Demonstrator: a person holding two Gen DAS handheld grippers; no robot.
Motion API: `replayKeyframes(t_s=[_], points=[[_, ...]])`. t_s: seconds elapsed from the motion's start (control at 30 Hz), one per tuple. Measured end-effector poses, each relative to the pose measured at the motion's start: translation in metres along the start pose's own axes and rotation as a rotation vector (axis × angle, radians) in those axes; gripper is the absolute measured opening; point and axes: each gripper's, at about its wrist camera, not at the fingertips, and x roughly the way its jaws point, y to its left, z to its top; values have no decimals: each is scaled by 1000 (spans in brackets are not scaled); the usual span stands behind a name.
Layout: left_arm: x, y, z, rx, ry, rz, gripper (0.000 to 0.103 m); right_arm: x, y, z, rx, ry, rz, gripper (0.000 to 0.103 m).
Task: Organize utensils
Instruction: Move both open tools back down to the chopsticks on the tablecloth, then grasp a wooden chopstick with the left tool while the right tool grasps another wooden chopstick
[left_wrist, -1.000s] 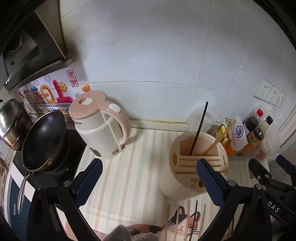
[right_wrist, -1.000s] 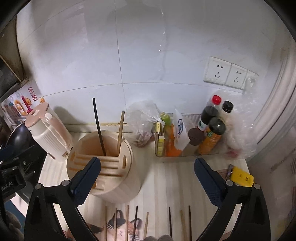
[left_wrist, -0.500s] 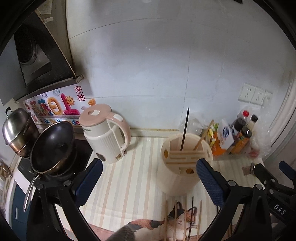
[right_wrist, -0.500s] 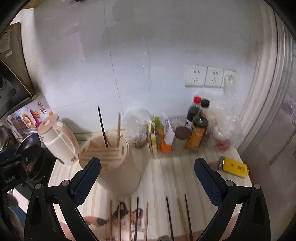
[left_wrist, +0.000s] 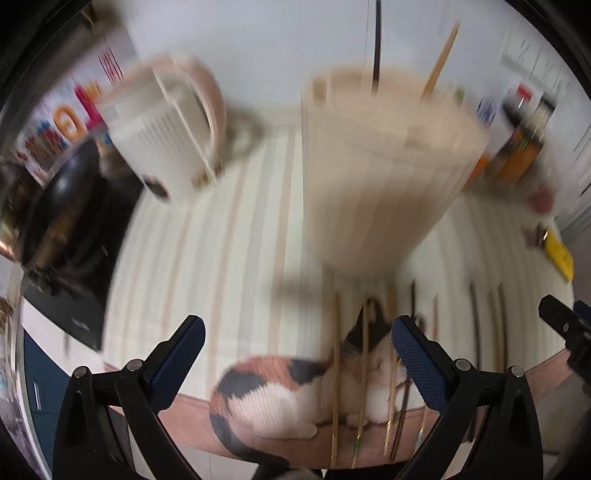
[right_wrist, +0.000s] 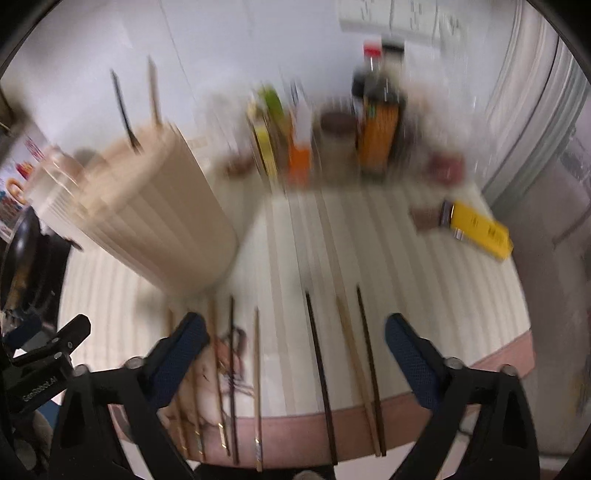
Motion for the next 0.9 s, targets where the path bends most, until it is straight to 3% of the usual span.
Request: replayKeyframes(t_s=[0.03,0.07,0.17,0.33,0.4,0.53,0.57,0.6,0.8,0.9], points=[[14,-1,-5,2,36,-13,100,16,-4,-5,10,45,16,62],[29,-2,-10,3,76,-18,92,28,-7,-8,16,81,26,56],[65,-9,-25,18,176,-35,74,73,-8,-24,19,218,63,52],[95,-27,-43,51,249,-53,70,114,5,-51,-4,337,92,47],[101,-33,-47,67,262,-53,62,123,11,-60,-14,364,98,47],[111,-42,-54,90,290,-56,29,132,18,-69,-22,381,90,47],[111,-41,-54,89,279,-58,14,135,19,-71,-18,387,88,47],[111,-41,-55,89,277,-62,8,137,20,-72,-17,392,82,47],[111,-22,-60,52,269,-24,4,144,29,-73,-63,383,36,46],[110,-1,-63,21,269,5,4,144,40,-76,-136,366,-32,20]])
